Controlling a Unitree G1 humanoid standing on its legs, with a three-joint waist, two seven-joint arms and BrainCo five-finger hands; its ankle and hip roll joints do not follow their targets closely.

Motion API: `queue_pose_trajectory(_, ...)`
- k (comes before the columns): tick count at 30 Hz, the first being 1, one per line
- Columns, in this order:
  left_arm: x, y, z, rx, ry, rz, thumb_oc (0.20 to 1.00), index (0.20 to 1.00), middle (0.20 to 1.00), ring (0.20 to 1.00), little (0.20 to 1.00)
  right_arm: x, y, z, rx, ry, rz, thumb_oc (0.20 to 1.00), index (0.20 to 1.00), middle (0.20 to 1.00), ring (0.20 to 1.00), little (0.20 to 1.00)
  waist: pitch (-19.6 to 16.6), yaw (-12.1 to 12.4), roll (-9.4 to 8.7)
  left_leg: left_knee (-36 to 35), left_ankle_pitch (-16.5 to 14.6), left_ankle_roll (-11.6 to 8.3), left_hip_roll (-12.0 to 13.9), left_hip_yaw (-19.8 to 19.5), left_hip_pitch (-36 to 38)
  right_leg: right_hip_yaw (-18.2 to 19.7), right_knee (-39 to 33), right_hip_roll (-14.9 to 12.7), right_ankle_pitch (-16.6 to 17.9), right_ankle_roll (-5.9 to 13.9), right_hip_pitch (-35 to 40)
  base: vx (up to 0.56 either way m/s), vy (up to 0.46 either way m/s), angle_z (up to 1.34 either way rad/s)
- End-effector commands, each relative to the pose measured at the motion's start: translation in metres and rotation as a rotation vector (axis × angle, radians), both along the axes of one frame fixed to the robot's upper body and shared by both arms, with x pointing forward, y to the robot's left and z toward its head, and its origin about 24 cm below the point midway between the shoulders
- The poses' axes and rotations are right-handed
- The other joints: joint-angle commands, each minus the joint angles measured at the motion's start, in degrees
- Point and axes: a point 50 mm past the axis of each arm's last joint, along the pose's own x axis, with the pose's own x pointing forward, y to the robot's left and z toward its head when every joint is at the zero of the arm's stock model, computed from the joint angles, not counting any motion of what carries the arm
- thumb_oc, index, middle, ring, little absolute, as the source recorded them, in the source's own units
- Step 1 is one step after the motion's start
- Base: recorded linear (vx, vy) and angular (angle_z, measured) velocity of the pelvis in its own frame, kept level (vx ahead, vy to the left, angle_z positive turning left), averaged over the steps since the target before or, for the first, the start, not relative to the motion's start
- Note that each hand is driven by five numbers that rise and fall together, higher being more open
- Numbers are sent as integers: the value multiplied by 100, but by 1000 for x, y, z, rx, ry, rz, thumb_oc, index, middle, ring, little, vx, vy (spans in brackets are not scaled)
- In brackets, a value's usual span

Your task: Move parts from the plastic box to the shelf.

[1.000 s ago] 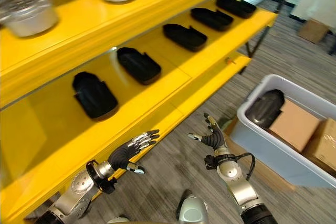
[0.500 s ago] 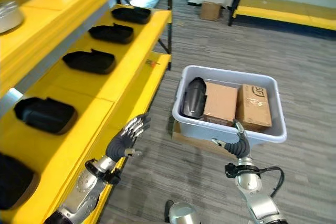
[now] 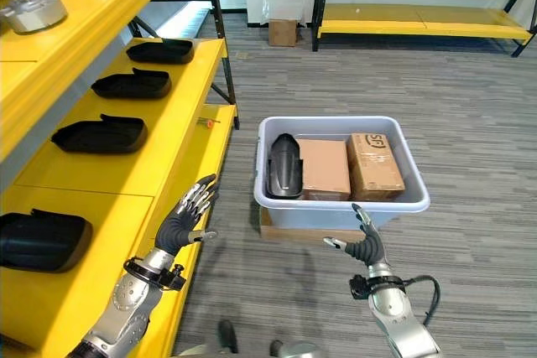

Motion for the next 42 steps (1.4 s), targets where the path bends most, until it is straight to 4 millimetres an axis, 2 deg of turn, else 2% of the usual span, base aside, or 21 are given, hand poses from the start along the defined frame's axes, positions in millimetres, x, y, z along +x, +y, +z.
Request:
queue_pose_trajectory(1,5,3,17,3,-113,17,1000,1000,1000,1000,1000,12,3,26,17,-132,28,1000,1000,1000,1000,1000,5,65,-211,-86,-158,-123,-95,-105,-94,-391,-207,-121,701,310,-195,119,123,-32)
queue_pose_trajectory(7,10,2,18,42,-135,40,1000,1000,1000,1000,1000,18,14,26,32,-132,76,1000,1000,1000,1000,1000,-113,127,-235,-379,-217,-50,-114,-63,139,-624,101,-25,502,311,-323,53,93,-3)
queue_pose_trajectory(9,12,3,17,40,-126,46,1000,1000,1000,1000,1000,22,20,28,51,-145,84,1000,1000,1000,1000,1000,-76,182,-247,-379,-255,3,-82,54,158,-867,789,-2,455,360,-540,1,64,-6)
queue_pose_trajectory(11,12,4,17,64,-128,47,1000,1000,1000,1000,1000,26,26,30,67,-153,97,1000,1000,1000,1000,1000,16,233,-242,-379,-274,74,-35,152,188,-1061,1794,-34,635,536,-982,-47,18,-15)
queue_pose_trajectory(13,12,5,17,85,-126,52,1000,1000,1000,1000,1000,28,32,31,75,-152,111,1000,1000,1000,1000,1000,146,309,-226,-379,-288,116,31,182,283,-1271,2576,-307,881,771,-1389,-23,-45,-39)
queue_pose_trajectory(14,12,6,17,88,-119,60,1000,1000,1000,1000,1000,31,36,28,83,-148,121,1000,1000,1000,1000,1000,204,398,-214,-379,-276,91,117,251,372,-1428,2482,-779,966,860,-1381,55,-141,-39)
queue_pose_trajectory(16,12,7,16,92,-109,61,1000,1000,1000,1000,1000,32,39,26,94,-149,122,1000,1000,1000,1000,1000,245,455,-231,-360,-286,42,210,289,485,-1481,1871,-1161,1179,911,-1186,84,-182,-20)
queue_pose_trajectory(17,12,7,16,92,-109,61,1000,1000,1000,1000,1000,32,39,26,94,-149,122,1000,1000,1000,1000,1000,245,455,-231,-360,-286,42,210,289,485,-1481,1871,-1161,1179,911,-1186,122,-445,-34)
queue_pose_trajectory(18,12,9,17,113,-103,62,1000,1000,1000,1000,1000,31,40,24,118,-160,111,1000,1000,1000,1000,1000,222,461,-276,-366,-331,-45,334,230,604,-1283,716,-1657,1805,1082,-1031,97,-380,-22)
queue_pose_trajectory(19,11,9,17,115,-103,63,1000,1000,1000,1000,1000,31,41,24,120,-161,111,1000,1000,1000,1000,1000,226,460,-285,-369,-346,-53,342,232,626,-1280,617,-1701,1900,1114,-1016,160,-579,6)
queue_pose_trajectory(20,10,12,15,133,-104,77,1000,1000,1000,1000,1000,31,44,25,141,-178,109,1000,1000,1000,1000,1000,219,473,-330,-379,-454,-104,423,271,730,-1206,227,-1998,2409,1309,-1083,117,-360,19)
queue_pose_trajectory(21,8,14,13,140,-101,93,1000,1000,1000,1000,1000,32,47,26,154,-193,113,1000,1000,1000,1000,1000,228,483,-343,-379,-532,-139,506,302,803,-1155,102,-2133,2627,1408,-1144,136,-417,-4)
queue_pose_trajectory(22,6,16,13,139,-100,101,1000,1000,1000,1000,1000,32,49,27,160,-200,117,1000,1000,1000,1000,1000,227,488,-341,-379,-557,-161,556,321,829,-1147,53,-2166,2640,1441,-1157,135,-367,-20)
queue_pose_trajectory(25,2,19,9,130,-90,119,1000,1000,1000,1000,1000,30,51,31,170,-208,121,1000,1000,1000,1000,1000,140,493,-295,-379,-485,-315,784,312,814,-1246,-232,-2029,2207,1414,-879,163,-383,-7)
queue_pose_trajectory(27,-2,21,9,98,-77,136,1000,1000,1000,1000,1000,27,49,32,158,-216,118,1000,1000,1000,1000,1000,70,524,-280,-379,-324,-435,940,223,735,-1310,-322,-1764,1732,1307,-621,177,-457,35)
queue_pose_trajectory(28,-5,22,12,85,-93,171,1000,1000,1000,1000,1000,27,44,35,129,-227,117,1000,1000,1000,1000,1000,35,563,-267,-379,-217,-562,1069,175,690,-1399,-276,-1622,1430,1186,-550,132,-404,52)
queue_pose_trajectory(30,-4,21,15,44,-99,186,1000,1000,1000,1000,1000,30,39,37,95,-230,115,1000,1000,1000,1000,1000,39,579,-232,-358,-58,-731,1314,57,613,-1434,-130,-1432,1127,979,-543,96,-421,14)
queue_pose_trajectory(34,-1,22,17,21,-106,210,1000,1000,1000,1000,1000,38,31,37,34,-237,107,1000,1000,1000,1000,1000,144,561,-194,-184,147,-820,1723,80,530,-1538,263,-1226,770,657,-583,77,-325,-15)
queue_pose_trajectory(36,1,24,15,5,-94,239,1000,1000,1000,1000,1000,37,25,36,13,-232,87,1000,1000,1000,1000,1000,183,512,-169,40,411,-854,1879,117,425,-1600,444,-1096,606,495,-584,121,-320,-5)
queue_pose_trajectory(38,3,25,13,-20,-75,237,1000,1000,1000,1000,1000,34,19,35,-3,-232,60,1000,1000,1000,1000,1000,201,429,-166,263,555,-873,1948,355,331,-1706,500,-1028,540,405,-552,110,-229,14)
queue_pose_trajectory(42,9,17,10,-18,-68,187,1000,1000,1000,1000,1000,23,1,30,7,-210,-15,1000,1000,1000,1000,1000,212,71,-143,750,894,-1160,2181,1517,147,-2234,424,-952,402,339,-309,80,-204,56)
